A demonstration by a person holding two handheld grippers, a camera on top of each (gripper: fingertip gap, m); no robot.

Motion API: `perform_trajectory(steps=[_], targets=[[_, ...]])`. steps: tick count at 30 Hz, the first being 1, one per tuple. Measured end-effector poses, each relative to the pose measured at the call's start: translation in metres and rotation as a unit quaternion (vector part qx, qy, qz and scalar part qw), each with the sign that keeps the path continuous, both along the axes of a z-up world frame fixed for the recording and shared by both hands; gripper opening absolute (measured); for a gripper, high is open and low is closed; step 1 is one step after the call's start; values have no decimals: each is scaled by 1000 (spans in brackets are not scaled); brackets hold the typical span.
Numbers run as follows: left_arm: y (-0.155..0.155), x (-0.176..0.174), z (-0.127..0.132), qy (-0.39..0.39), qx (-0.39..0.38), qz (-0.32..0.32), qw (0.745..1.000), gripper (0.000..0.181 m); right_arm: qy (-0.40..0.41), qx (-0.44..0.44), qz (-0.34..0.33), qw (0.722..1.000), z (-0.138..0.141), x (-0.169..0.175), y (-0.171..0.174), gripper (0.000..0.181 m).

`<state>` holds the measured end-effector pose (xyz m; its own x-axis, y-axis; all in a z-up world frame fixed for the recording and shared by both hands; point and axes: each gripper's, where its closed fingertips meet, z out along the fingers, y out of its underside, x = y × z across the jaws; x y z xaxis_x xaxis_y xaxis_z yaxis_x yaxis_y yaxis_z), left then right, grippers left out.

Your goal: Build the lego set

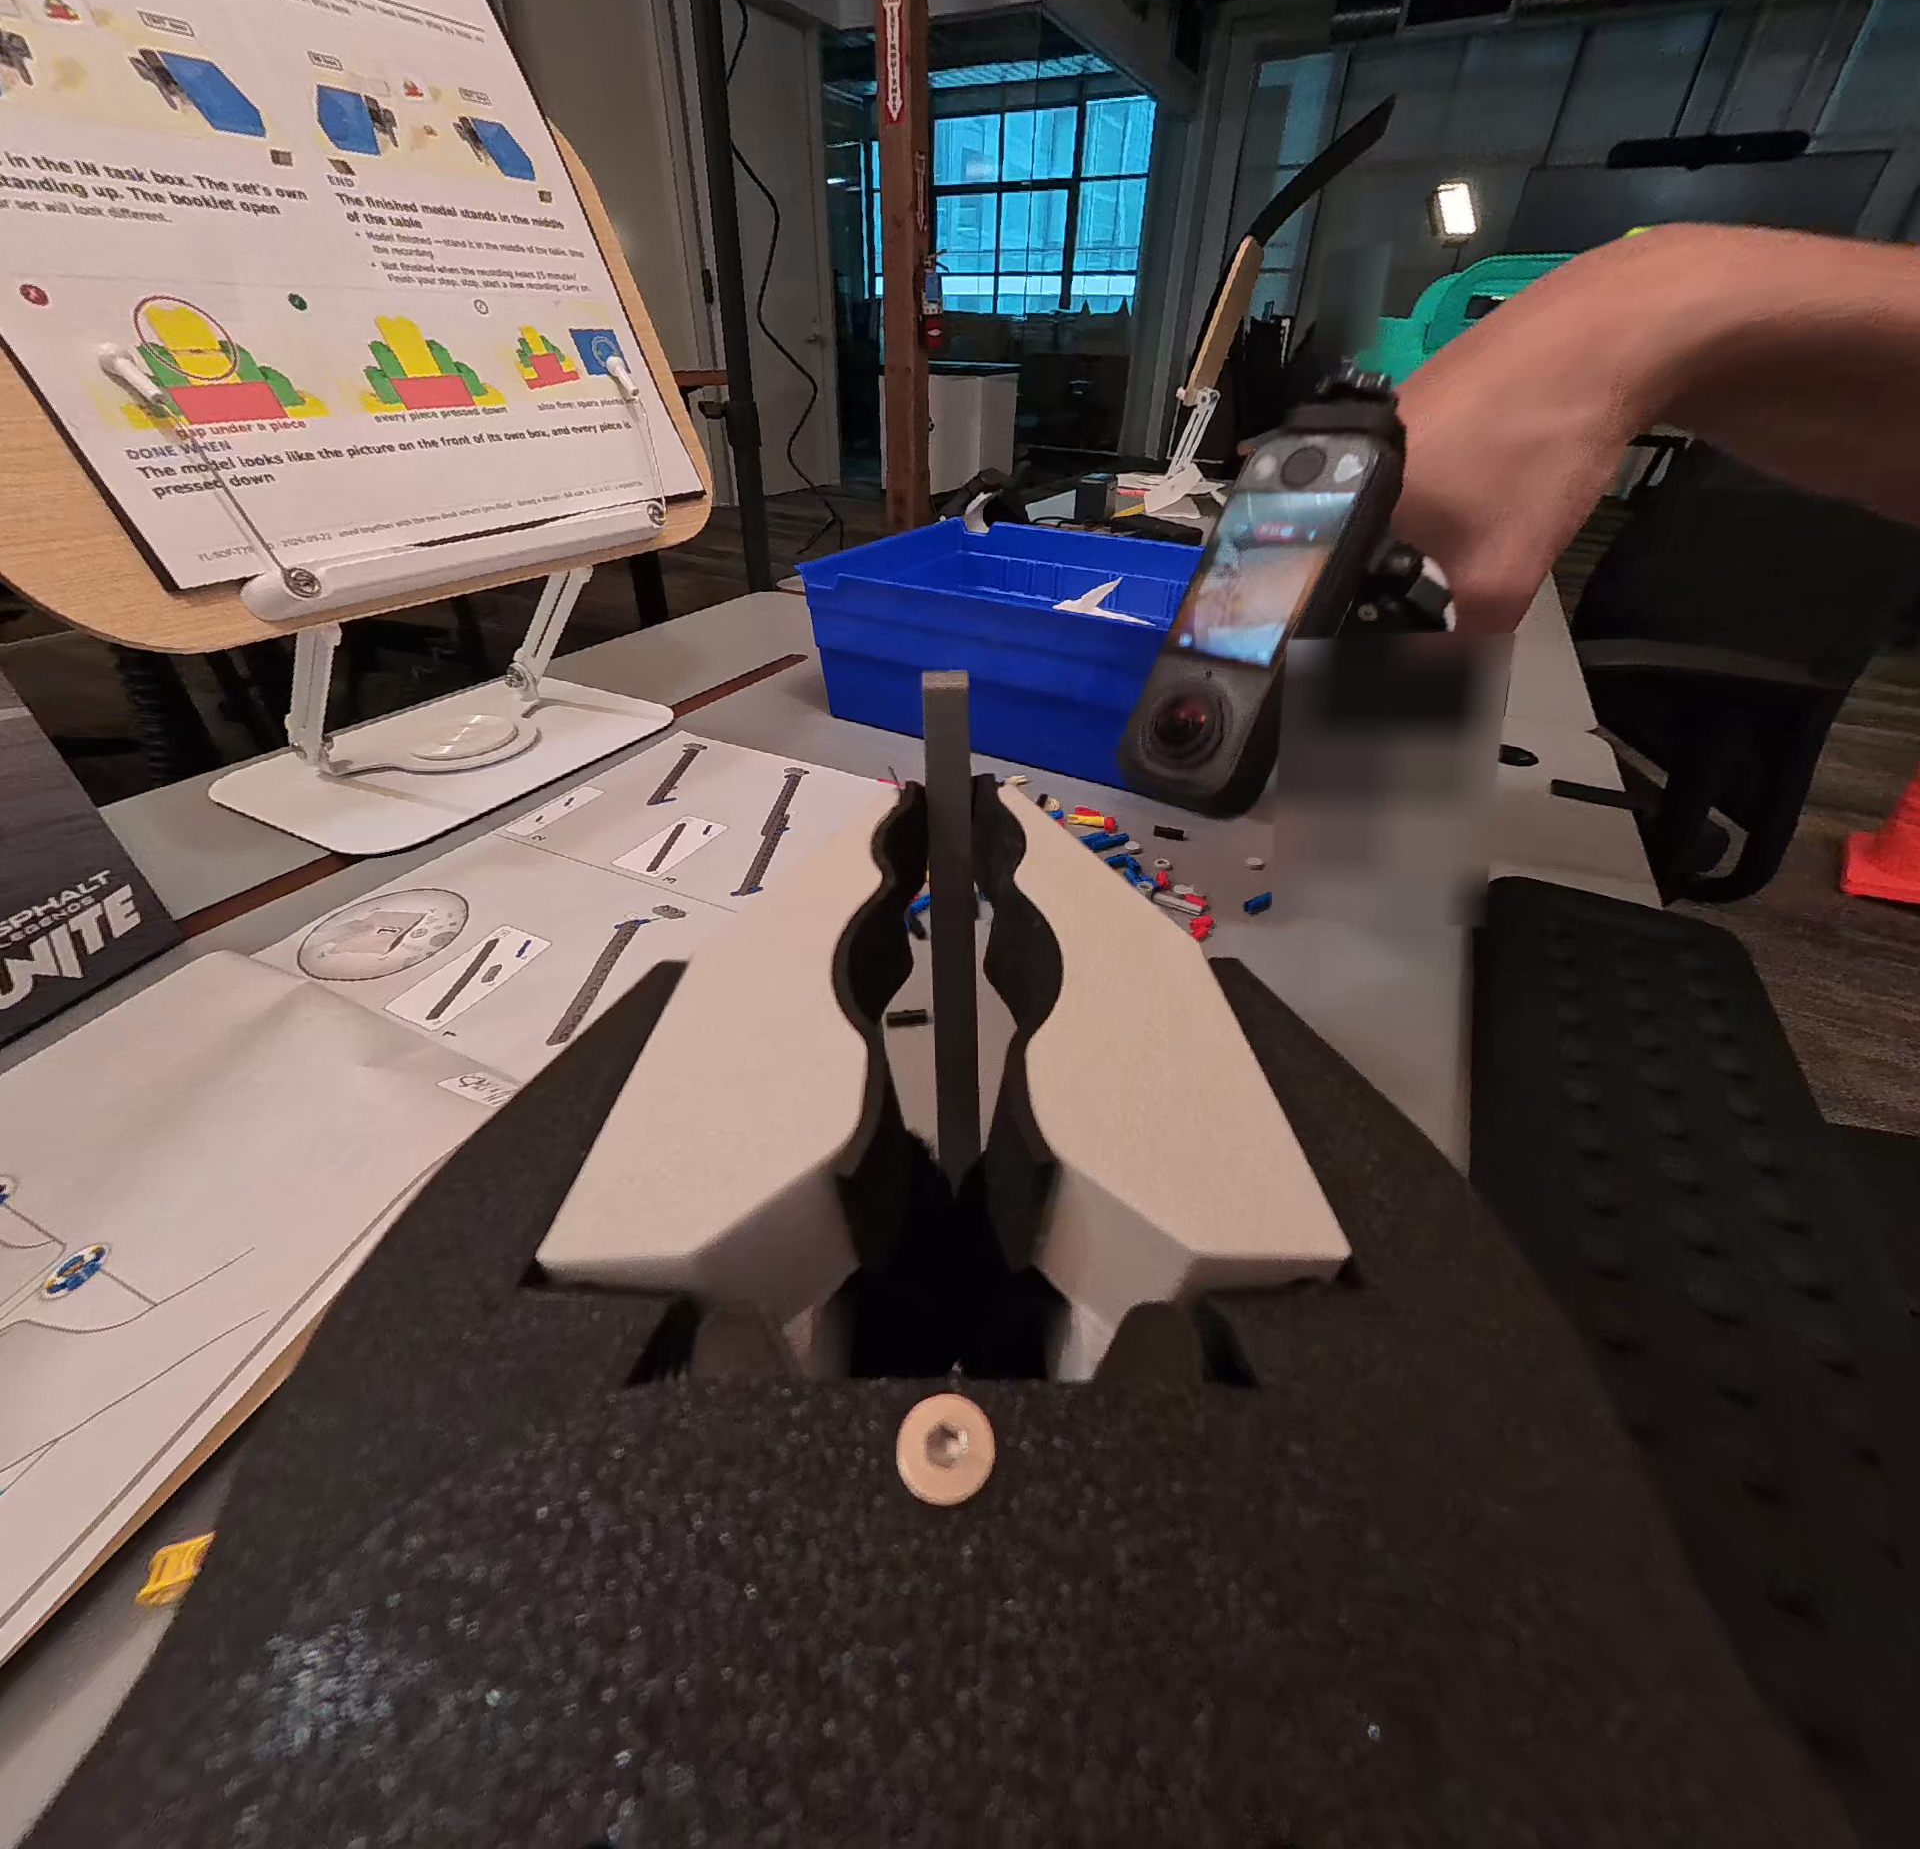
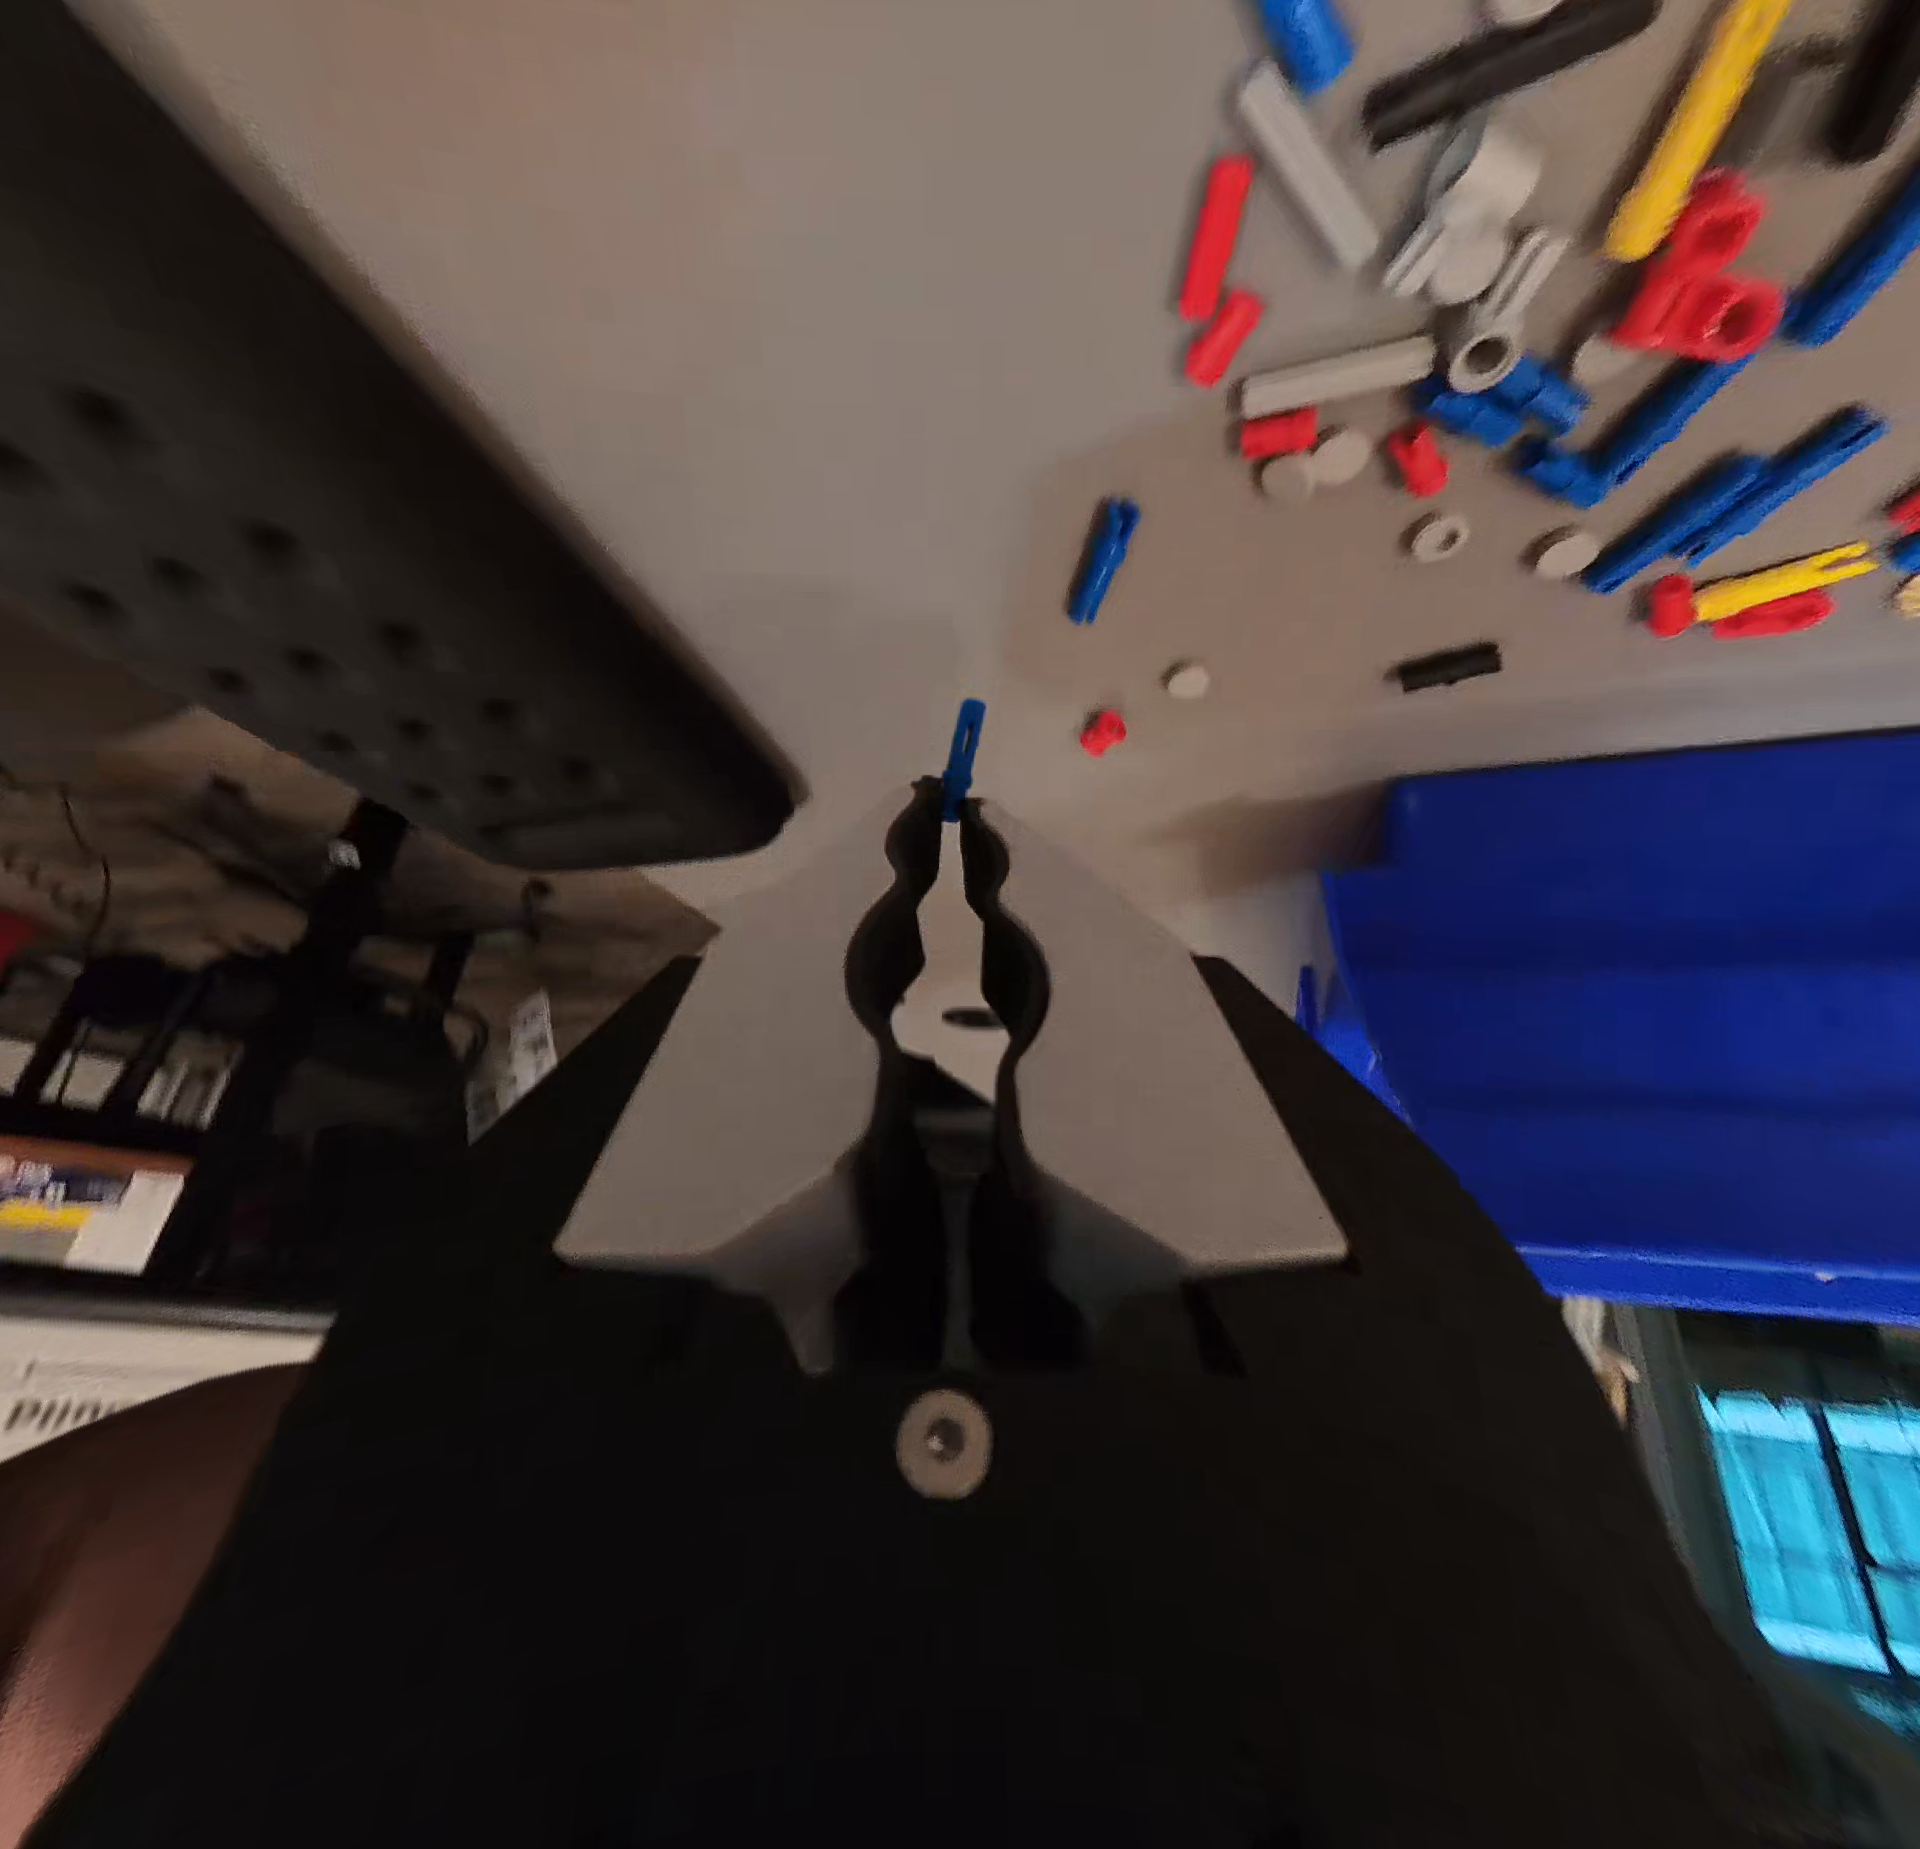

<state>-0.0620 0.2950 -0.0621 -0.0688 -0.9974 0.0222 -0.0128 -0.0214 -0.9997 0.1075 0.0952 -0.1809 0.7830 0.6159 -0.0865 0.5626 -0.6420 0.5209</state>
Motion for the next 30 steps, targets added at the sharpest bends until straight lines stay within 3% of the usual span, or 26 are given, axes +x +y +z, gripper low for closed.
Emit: perform_trajectory(steps=[8,30], targets=[[-3,0,1,-1,-4,-7,1000,6,-43,-72,46,995,-6,5,-7,3],[-7,2,-2,4,5,-13,1000,6,-20,-49,50,997,-14,3,1,4]])
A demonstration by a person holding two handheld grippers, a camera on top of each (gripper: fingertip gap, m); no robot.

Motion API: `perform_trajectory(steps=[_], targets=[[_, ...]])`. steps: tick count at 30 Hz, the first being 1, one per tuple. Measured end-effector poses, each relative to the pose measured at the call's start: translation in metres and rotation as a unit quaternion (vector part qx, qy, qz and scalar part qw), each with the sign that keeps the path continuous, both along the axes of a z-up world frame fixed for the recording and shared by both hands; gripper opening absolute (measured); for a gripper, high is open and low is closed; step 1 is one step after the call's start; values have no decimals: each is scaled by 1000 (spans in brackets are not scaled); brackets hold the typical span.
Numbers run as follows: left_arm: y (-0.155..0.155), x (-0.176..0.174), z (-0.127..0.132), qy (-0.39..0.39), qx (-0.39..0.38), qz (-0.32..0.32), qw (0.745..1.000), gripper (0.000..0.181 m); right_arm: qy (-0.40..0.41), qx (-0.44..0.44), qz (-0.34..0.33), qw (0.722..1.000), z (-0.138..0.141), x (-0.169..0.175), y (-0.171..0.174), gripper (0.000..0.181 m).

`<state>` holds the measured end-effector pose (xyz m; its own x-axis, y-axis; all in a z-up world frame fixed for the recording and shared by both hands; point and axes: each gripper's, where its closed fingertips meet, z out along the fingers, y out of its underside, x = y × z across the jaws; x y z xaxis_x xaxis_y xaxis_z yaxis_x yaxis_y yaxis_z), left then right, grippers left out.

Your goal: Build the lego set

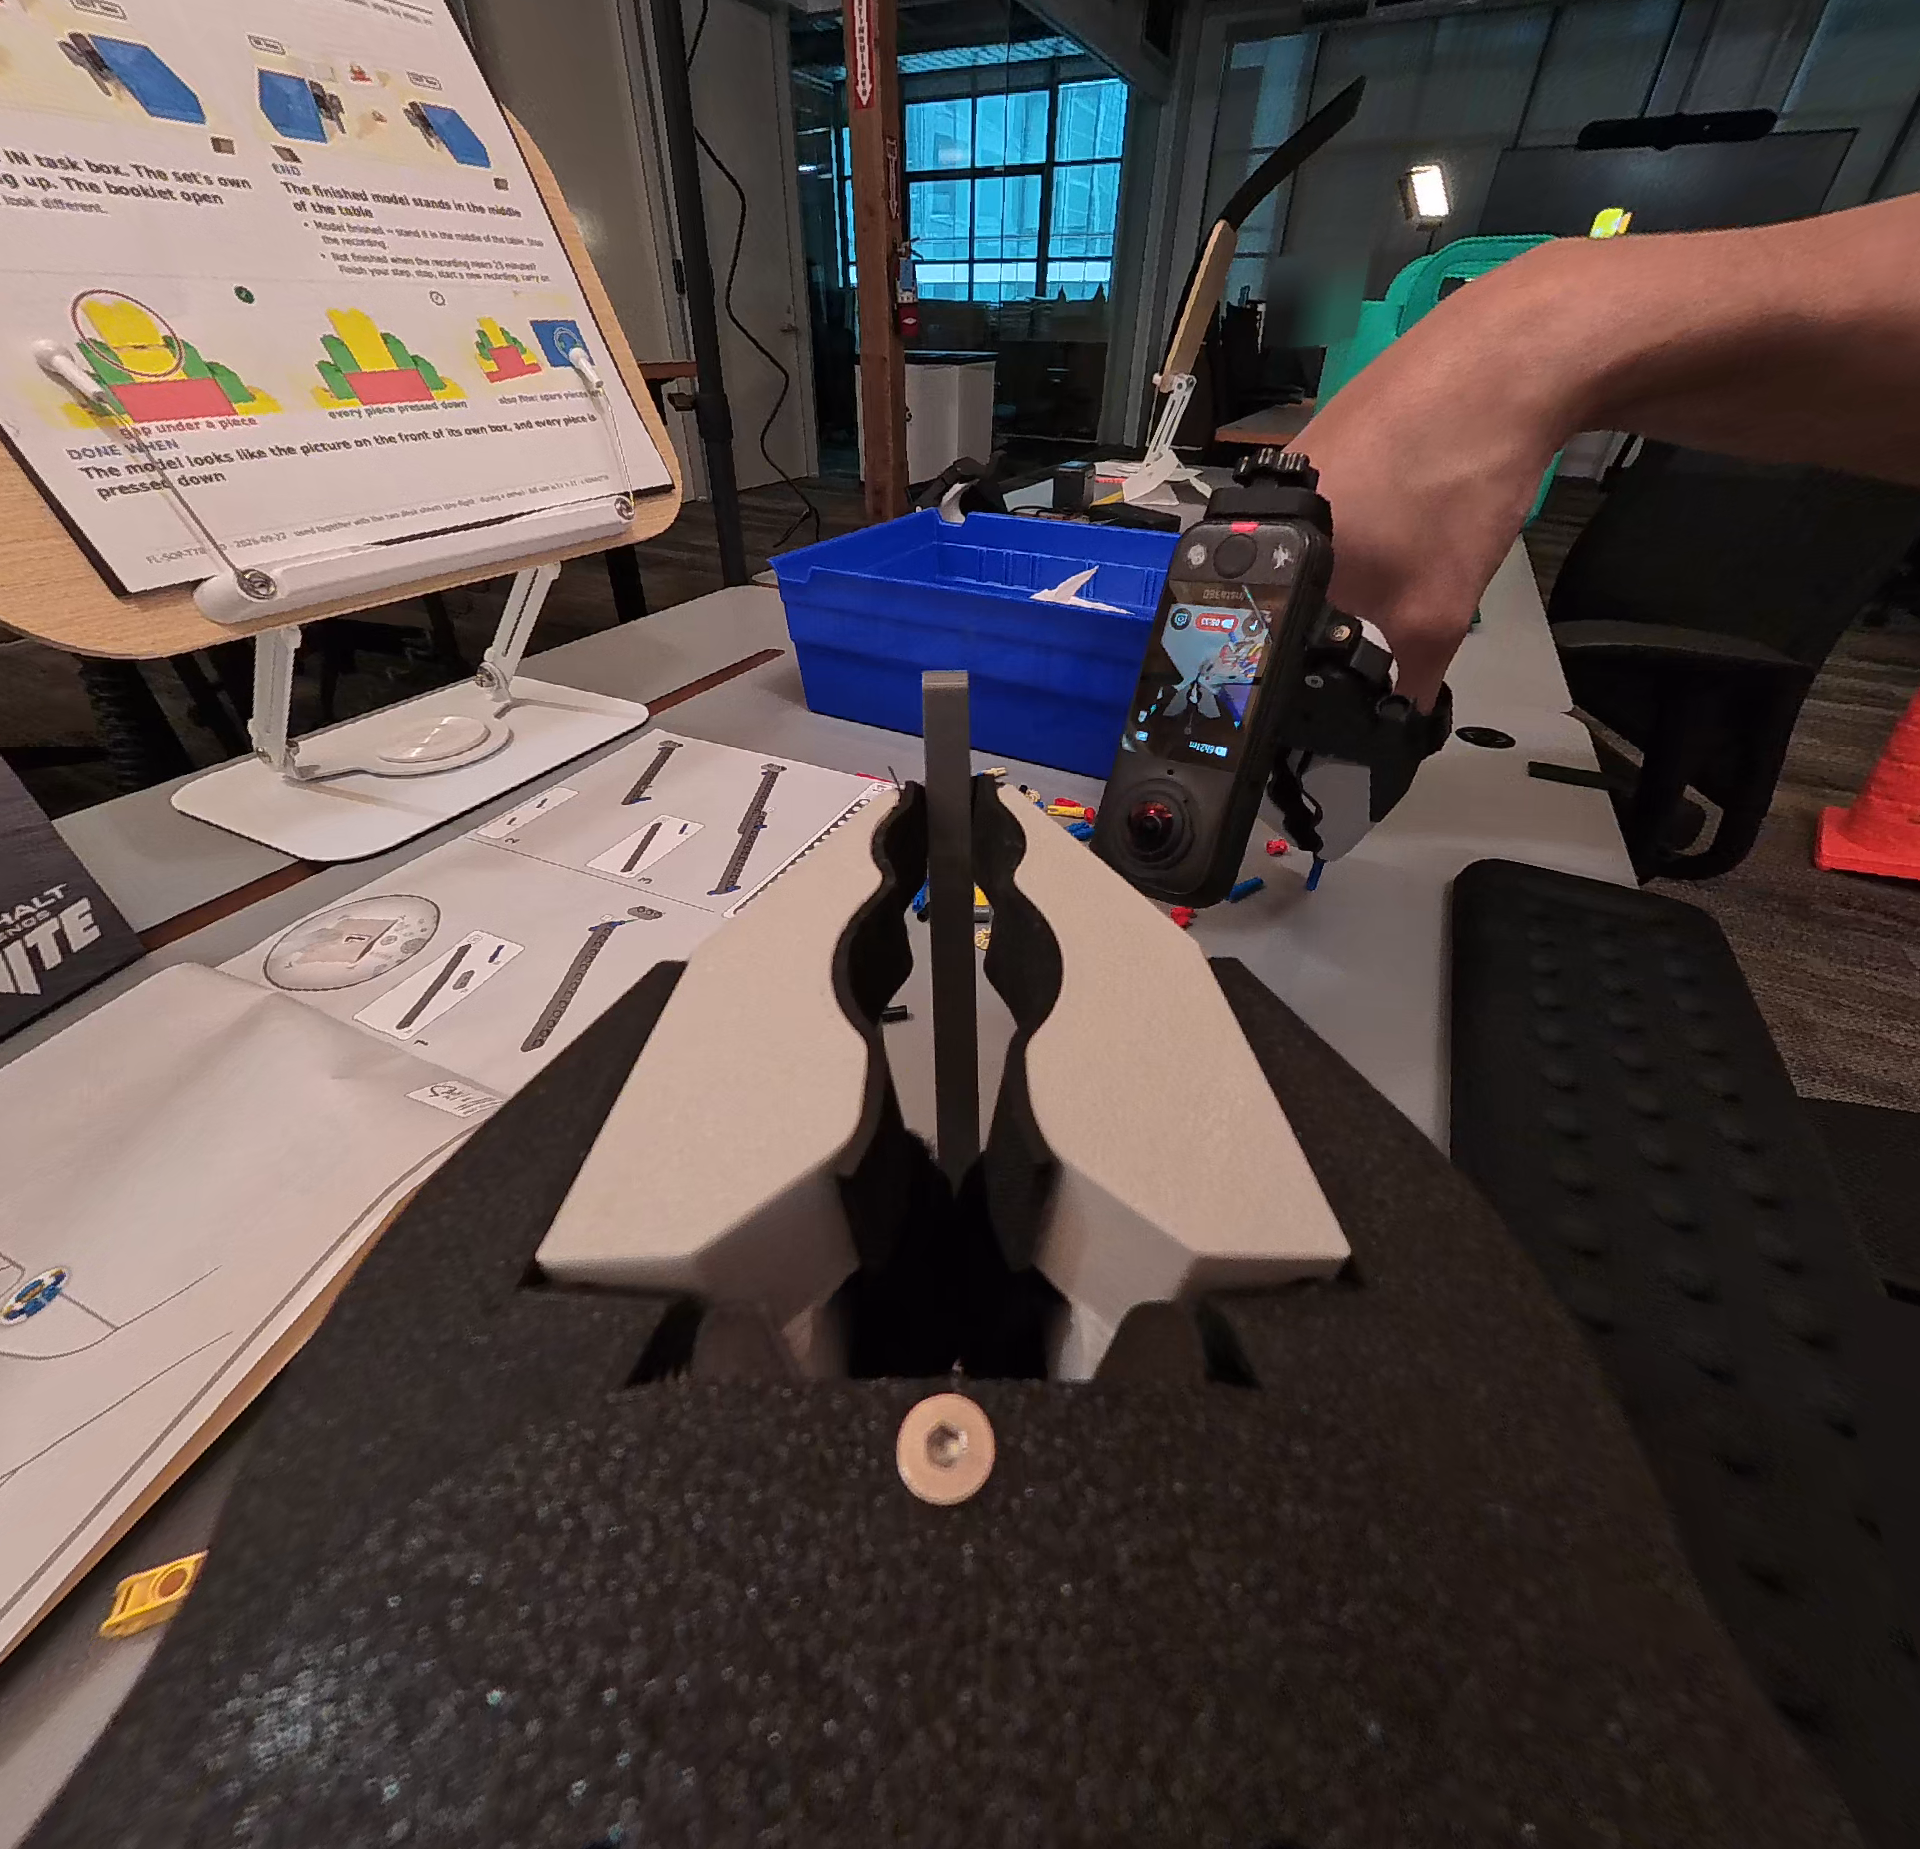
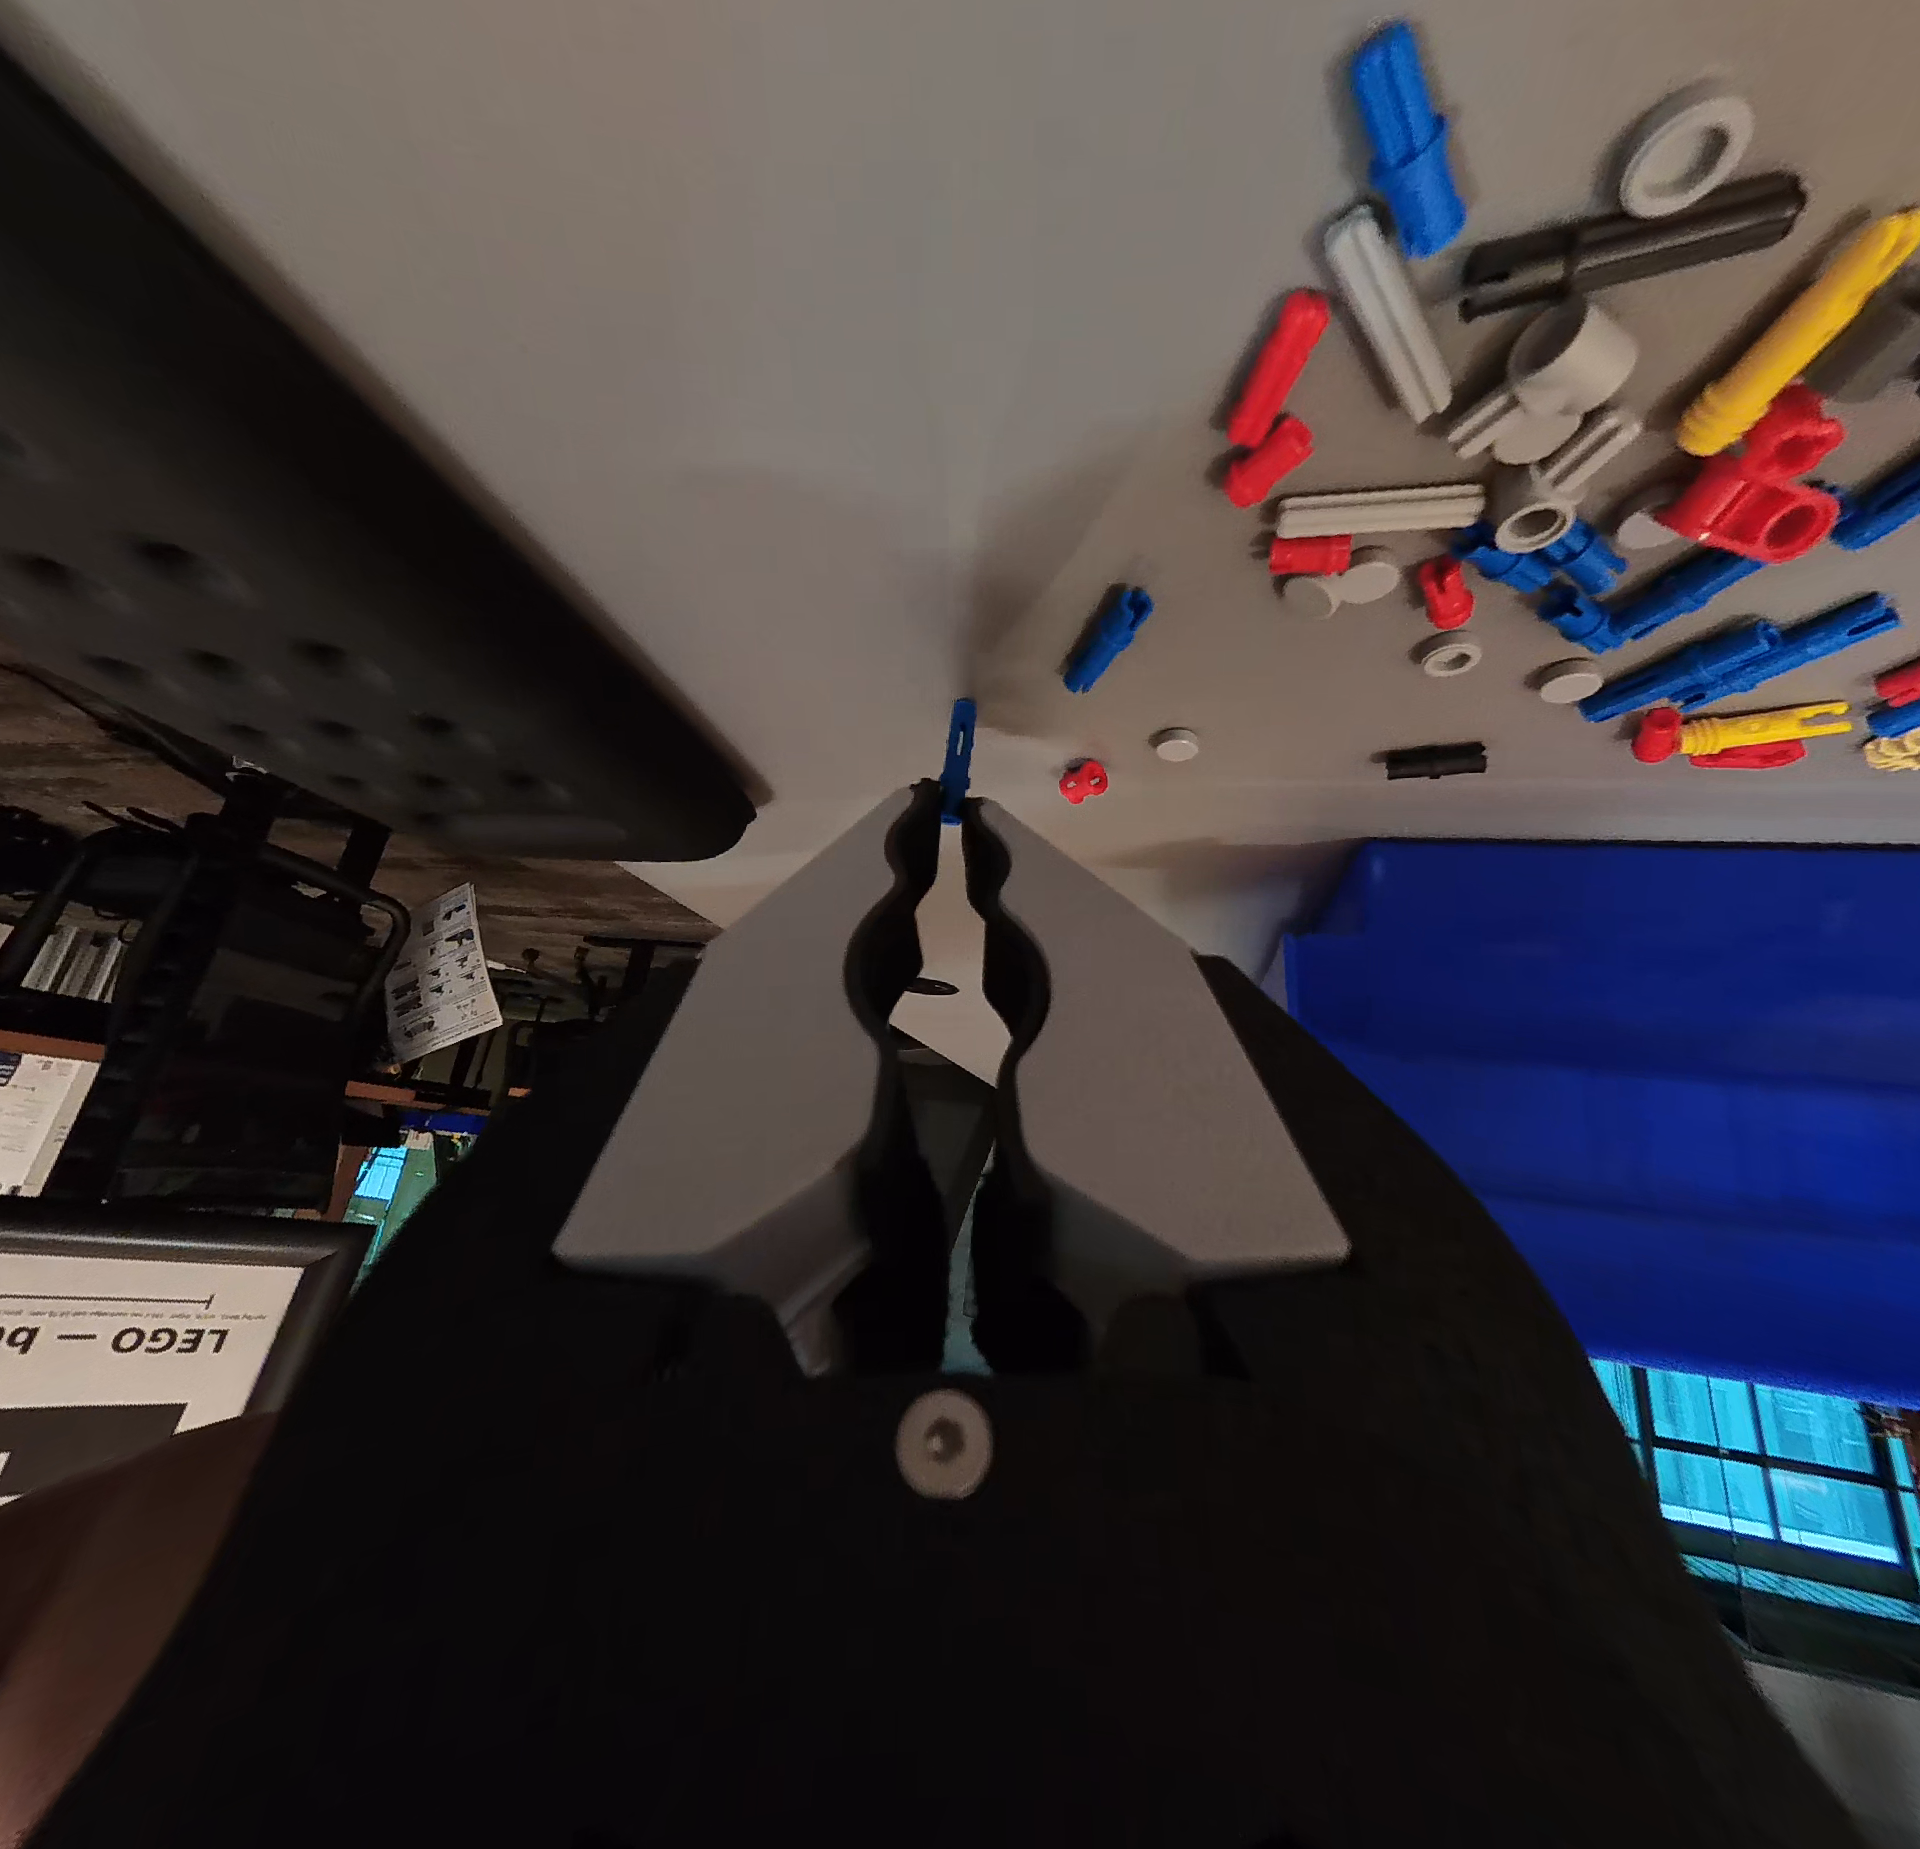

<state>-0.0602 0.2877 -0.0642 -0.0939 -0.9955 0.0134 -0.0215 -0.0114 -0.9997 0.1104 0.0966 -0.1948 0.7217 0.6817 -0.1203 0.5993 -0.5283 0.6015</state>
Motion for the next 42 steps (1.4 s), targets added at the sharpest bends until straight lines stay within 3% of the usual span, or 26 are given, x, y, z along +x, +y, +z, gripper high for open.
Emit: perform_trajectory(steps=[10,16,19,25,33,36,42], targets=[[-1,0,0,1,2,-1,1000,6,10,12,-6,1000,-2,-2,2,14],[0,-1,1,-1,6,2,1000,6,83,114,-32,989,11,-13,9,20],[1,-2,1,-2,5,4,1000,6,114,234,-88,961,37,-7,11,21],[-3,0,0,5,4,-3,1000,6,170,437,-190,863,58,1,-1,21],[16,13,4,22,-43,16,999,6,246,540,-348,725,57,-8,-12,37],[34,21,5,33,-76,33,996,6,255,537,-372,713,52,-13,-20,42],[87,40,-7,102,-79,103,986,6,207,553,-360,722,44,4,-22,27]])
